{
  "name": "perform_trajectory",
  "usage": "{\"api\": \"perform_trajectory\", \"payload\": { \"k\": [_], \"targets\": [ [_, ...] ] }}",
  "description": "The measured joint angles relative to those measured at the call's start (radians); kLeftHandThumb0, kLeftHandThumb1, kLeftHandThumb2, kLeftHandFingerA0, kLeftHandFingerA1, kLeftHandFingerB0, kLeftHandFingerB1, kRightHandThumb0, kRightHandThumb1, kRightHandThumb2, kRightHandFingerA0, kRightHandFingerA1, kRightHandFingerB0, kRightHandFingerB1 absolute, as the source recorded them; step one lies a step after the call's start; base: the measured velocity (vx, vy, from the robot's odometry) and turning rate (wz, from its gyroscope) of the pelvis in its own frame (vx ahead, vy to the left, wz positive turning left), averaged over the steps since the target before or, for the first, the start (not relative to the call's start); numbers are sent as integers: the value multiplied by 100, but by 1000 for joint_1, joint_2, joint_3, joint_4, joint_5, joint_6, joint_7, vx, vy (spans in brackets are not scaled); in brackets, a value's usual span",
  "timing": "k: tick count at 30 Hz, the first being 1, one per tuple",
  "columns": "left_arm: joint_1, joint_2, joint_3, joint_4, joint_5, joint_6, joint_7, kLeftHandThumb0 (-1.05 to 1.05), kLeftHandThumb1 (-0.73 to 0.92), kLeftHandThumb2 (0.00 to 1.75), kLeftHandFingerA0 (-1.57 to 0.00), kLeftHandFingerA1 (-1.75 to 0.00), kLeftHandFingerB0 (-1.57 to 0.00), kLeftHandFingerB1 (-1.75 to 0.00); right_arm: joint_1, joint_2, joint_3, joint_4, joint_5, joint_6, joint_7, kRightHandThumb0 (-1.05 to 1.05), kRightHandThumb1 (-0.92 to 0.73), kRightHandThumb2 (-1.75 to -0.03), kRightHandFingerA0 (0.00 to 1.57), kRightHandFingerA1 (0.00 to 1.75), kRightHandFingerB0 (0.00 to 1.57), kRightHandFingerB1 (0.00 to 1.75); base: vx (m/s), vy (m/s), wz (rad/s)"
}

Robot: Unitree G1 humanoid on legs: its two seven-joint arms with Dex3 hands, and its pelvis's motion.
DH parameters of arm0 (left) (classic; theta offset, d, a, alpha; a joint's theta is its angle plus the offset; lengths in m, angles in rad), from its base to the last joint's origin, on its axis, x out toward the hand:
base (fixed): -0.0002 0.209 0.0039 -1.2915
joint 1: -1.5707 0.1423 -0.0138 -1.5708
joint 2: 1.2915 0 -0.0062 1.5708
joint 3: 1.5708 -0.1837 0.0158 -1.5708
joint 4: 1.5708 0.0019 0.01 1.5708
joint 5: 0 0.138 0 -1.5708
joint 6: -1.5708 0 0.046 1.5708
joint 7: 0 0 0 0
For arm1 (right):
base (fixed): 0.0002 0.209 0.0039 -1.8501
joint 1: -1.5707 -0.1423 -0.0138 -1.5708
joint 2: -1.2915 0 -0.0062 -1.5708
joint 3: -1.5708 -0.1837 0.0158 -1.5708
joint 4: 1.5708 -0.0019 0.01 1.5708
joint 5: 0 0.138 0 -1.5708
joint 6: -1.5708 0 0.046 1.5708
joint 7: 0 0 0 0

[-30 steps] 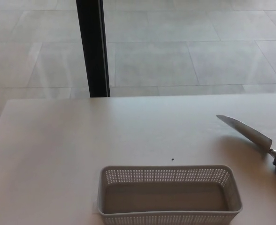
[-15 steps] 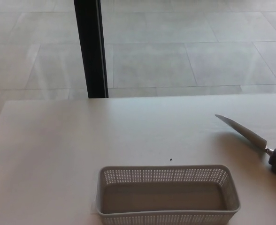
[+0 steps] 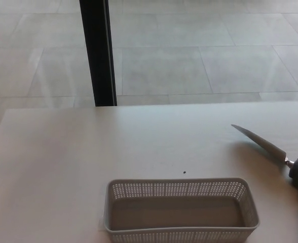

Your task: A garden tool is kept on the righthand side and a container is kept on the lefthand side on a desk infront of the robot. the robot uses its right hand to pick up the garden tool and makes a scooping motion inside the container

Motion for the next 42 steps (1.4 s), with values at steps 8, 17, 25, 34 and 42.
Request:
{"api": "perform_trajectory", "payload": {
  "k": [8,17,25,34,42],
  "targets": [
    [1,0,2,-1,-1,0,0,-50,64,59,-68,-65,-59,-46,-3,23,46,7,-6,76,4,-37,-63,-61,69,139,75,49,0,0,0],
    [1,0,5,0,-2,0,0,-52,62,59,-71,-68,-63,-48,-1,64,40,37,-15,160,-22,-61,-52,-83,86,84,1,34,0,0,0],
    [-3,0,5,0,-2,0,0,-51,65,59,-66,-66,-60,-48,4,74,22,42,-17,191,-37,-39,-59,-59,54,87,87,63,0,0,0],
    [-8,0,5,0,-2,1,-1,-52,63,59,-66,-67,-62,-49,35,79,4,46,-16,157,-136,-33,-83,-72,75,167,61,146,0,0,0],
    [-11,0,5,0,-2,1,-2,-53,64,59,-66,-65,-60,-47,84,77,-28,46,-10,88,-242,-31,-74,-76,81,165,69,133,0,0,0]
  ]
}}
